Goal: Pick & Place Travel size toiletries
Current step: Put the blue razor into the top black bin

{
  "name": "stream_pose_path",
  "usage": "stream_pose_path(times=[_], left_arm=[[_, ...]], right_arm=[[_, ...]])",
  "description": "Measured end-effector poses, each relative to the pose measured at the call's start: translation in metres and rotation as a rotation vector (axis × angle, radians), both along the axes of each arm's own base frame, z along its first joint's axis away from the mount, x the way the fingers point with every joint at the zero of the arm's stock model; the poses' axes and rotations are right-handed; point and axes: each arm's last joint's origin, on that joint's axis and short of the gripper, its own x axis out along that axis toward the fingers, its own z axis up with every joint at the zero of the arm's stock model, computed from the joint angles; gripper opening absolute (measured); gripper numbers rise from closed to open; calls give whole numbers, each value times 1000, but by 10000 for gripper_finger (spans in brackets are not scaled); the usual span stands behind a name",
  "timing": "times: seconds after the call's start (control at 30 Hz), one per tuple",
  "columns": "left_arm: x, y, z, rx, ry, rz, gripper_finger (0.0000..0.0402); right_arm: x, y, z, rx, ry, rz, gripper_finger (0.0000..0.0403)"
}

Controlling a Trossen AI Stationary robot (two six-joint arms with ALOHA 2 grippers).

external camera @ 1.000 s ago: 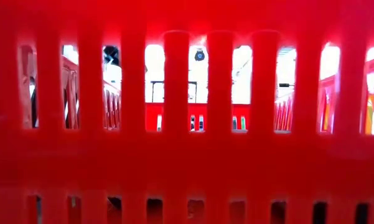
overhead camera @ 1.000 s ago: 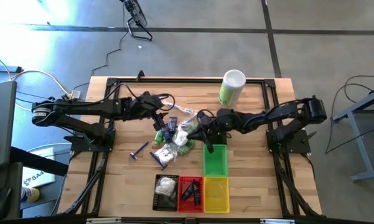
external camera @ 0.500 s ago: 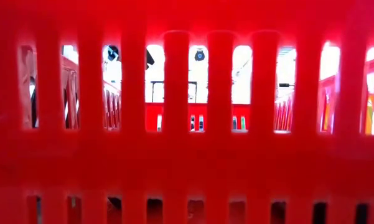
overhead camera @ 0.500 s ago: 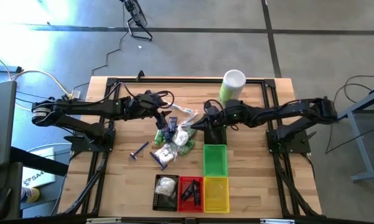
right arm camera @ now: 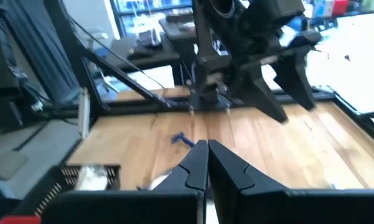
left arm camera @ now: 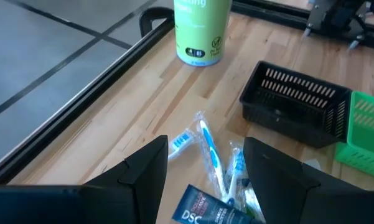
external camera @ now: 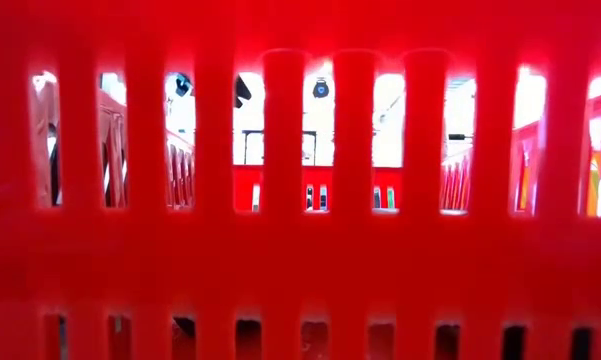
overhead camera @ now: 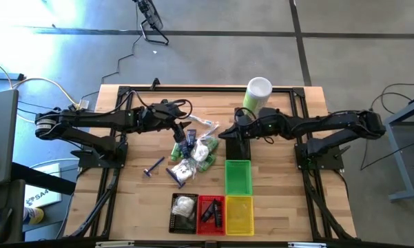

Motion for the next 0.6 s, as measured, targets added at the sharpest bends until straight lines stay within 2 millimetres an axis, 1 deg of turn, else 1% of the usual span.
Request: stream_pose_path(times=[0.3, 0.6], left_arm=[[0, 0, 1, 7, -5, -3, 204], [1, 0, 1, 69, 19, -33, 204]], right_arm=[[-1, 0, -6, -15, 58, -5, 5], [-2, 0, -8, -12, 78, -2, 5]])
